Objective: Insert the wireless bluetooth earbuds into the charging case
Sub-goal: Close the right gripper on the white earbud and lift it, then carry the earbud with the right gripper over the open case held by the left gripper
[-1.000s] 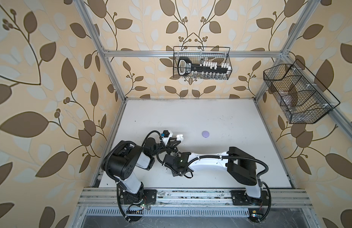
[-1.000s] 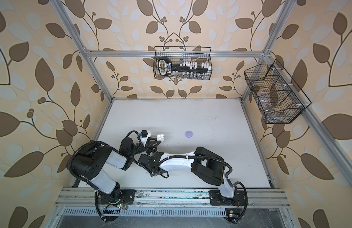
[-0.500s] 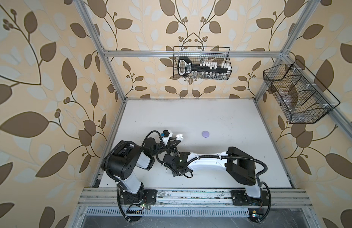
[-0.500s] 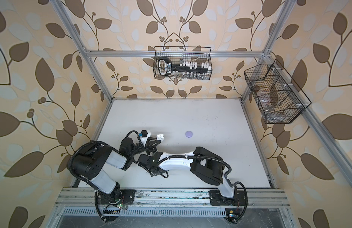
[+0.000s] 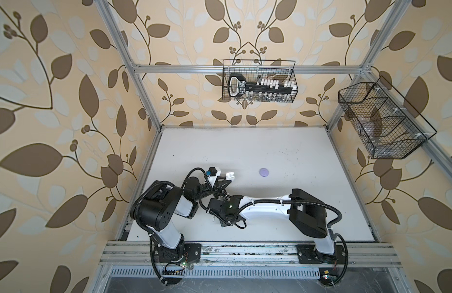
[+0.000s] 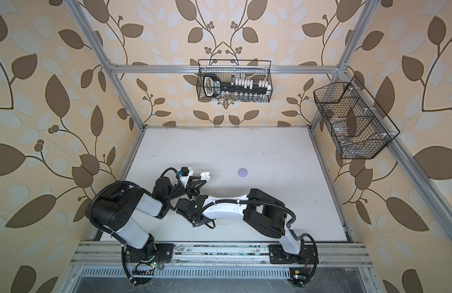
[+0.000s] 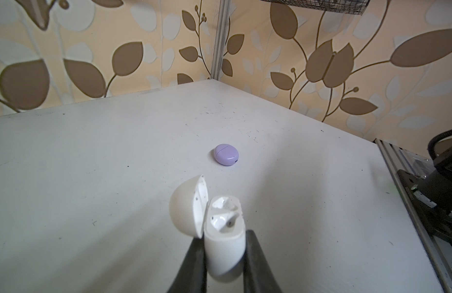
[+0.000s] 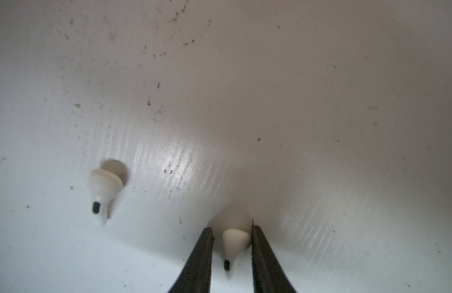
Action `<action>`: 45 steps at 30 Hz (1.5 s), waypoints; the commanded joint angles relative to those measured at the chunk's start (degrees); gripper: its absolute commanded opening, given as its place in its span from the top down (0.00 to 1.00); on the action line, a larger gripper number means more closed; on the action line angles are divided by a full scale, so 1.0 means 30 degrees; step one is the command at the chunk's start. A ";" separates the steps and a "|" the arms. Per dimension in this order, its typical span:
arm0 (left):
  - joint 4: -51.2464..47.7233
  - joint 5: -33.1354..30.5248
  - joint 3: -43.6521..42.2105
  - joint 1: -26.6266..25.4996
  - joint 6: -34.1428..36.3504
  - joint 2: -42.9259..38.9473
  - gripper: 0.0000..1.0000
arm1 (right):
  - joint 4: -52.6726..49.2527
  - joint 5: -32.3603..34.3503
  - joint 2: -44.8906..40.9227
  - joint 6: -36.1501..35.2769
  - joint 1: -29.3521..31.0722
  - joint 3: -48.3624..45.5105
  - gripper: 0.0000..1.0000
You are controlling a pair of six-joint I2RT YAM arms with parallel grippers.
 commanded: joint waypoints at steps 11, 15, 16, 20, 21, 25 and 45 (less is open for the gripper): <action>0.1203 0.0605 -0.0040 -0.0121 0.0091 0.0011 0.85 | 0.0445 -0.0024 0.0674 -0.0518 0.0205 0.0600 0.77; 0.1203 0.0575 -0.0013 -0.0121 0.0069 0.0002 0.85 | 0.0460 0.0018 0.0614 -0.0540 0.0202 0.0567 0.79; 0.1218 0.0575 -0.0030 -0.0121 0.0069 0.0009 0.84 | 0.0474 0.0006 0.0615 -0.0533 0.0211 0.0567 0.79; 0.1203 0.0575 -0.0023 -0.0121 0.0082 0.0022 0.84 | 0.0558 0.0006 0.0455 -0.0525 0.0211 0.0442 0.82; 0.1203 0.0575 -0.0023 -0.0121 0.0084 0.0024 0.84 | 0.0577 0.0033 0.0397 -0.0529 0.0207 0.0368 0.82; 0.1204 0.0542 -0.0007 -0.0121 0.0055 0.0031 0.84 | 0.0621 0.0264 -0.0003 -0.0369 0.0223 0.0079 0.83; 0.1095 0.0517 0.0065 -0.0121 -0.0006 0.0109 0.84 | 0.3253 0.2247 -0.4474 0.1452 0.0103 -0.4820 0.83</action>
